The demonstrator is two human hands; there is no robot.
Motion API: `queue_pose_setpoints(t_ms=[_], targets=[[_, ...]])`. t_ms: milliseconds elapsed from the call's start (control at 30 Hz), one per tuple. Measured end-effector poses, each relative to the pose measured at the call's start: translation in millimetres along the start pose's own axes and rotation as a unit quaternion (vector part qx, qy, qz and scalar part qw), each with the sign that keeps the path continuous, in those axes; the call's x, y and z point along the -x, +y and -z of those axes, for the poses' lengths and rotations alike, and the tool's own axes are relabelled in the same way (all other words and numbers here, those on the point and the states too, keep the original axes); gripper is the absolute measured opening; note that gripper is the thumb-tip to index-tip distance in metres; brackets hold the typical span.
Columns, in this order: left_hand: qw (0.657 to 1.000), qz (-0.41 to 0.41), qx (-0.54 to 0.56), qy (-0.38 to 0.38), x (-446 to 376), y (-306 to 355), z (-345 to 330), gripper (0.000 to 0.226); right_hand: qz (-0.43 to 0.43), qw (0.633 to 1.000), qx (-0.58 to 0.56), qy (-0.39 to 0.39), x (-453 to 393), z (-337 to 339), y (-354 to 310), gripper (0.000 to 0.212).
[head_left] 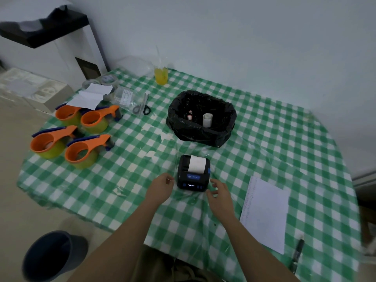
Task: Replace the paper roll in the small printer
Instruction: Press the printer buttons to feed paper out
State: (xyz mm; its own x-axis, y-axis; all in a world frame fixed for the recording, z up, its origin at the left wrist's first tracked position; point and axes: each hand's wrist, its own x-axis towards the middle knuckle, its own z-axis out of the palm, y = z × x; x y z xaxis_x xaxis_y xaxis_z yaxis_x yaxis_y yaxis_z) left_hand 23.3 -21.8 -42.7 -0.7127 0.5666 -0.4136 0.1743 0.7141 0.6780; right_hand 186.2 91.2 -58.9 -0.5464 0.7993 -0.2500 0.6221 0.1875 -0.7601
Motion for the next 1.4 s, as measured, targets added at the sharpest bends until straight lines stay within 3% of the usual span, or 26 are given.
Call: queue_pose_setpoints(t_ms=[733, 1400], targets=[[0.998, -0.01, -0.053, -0.024, -11, 22, -1, 0.031, -0.024, 0.999, 0.018, -0.044, -36, 13, -12, 0.042], [0.998, 0.011, -0.057, -0.033, -20, 21, 5, 0.031, -0.077, 0.995, 0.017, -0.061, -47, 13, -7, 0.031]])
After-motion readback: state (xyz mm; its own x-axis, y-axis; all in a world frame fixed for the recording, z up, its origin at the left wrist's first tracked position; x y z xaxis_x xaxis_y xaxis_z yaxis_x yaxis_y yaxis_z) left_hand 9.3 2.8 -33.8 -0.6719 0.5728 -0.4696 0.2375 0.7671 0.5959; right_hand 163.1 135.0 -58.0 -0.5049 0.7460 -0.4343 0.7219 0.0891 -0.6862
